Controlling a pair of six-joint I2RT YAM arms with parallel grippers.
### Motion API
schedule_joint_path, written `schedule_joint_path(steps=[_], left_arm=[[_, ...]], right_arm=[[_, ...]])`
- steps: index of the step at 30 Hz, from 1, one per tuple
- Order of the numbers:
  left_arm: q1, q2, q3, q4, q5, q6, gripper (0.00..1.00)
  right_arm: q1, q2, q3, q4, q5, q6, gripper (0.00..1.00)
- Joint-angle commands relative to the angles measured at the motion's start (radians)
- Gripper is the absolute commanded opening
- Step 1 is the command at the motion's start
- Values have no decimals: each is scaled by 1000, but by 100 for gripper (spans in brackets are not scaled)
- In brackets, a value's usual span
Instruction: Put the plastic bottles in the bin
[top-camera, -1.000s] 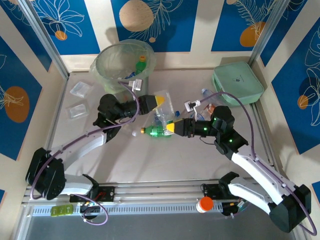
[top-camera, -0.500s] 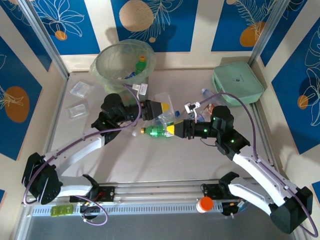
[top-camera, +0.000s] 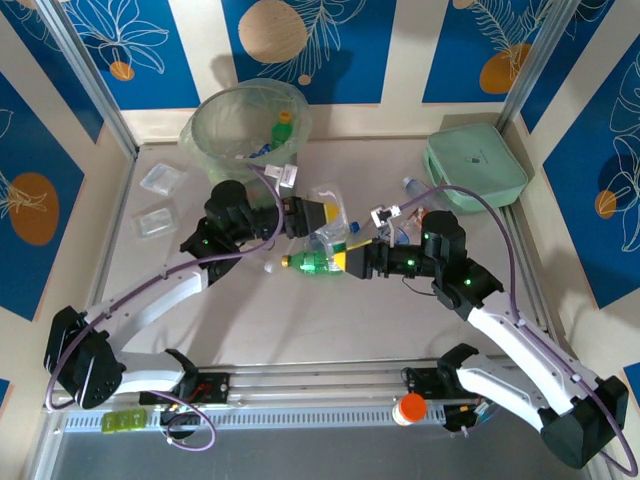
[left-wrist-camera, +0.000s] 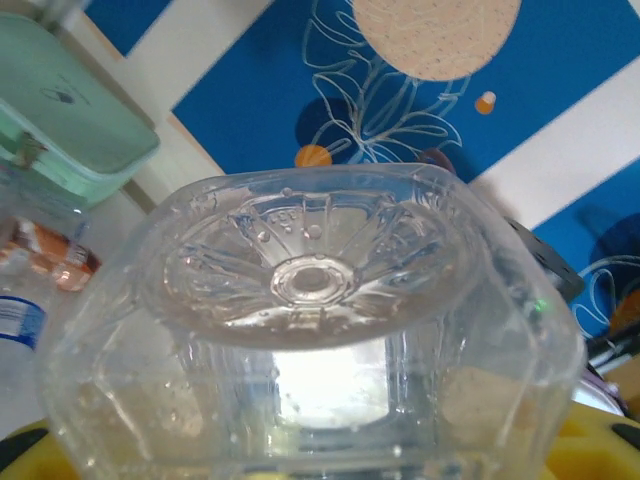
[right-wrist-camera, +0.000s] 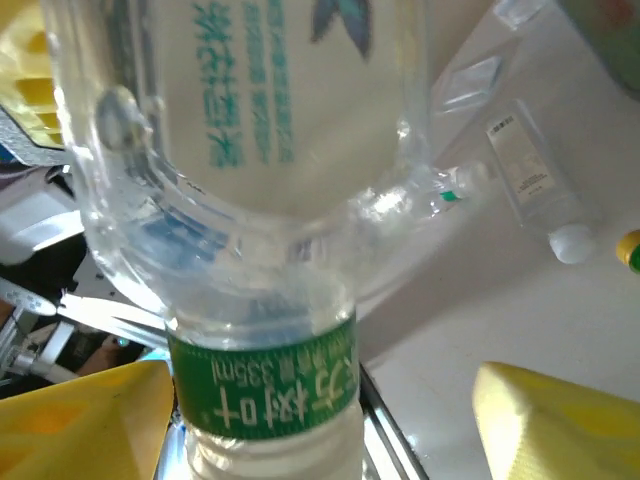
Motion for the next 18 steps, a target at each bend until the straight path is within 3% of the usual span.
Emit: schedule_joint_path(steps=[1,3,8,12,15,18], left_arm=[[101,-23,116,-137,-51,62,48],[155,-5,207,-249,-100,101,48],[269,120,512,-596,-352,129,45],[321,267,772,-826,-567,131,43],[351,365,922,-940,-721,110,42],[380,460,1040,-987,-775,100,41]], right_arm=[[-10,-61,79,-134,78,-72,82],[-25,-81,96,-183,103,-94,82],[-63,-121,111,-285,218,-128,81],[-98,-159,108,-305,224,-126,80],[-115,-177,114,-325,220,-132,80],[-124,-184,113,-340,225,-138,80]])
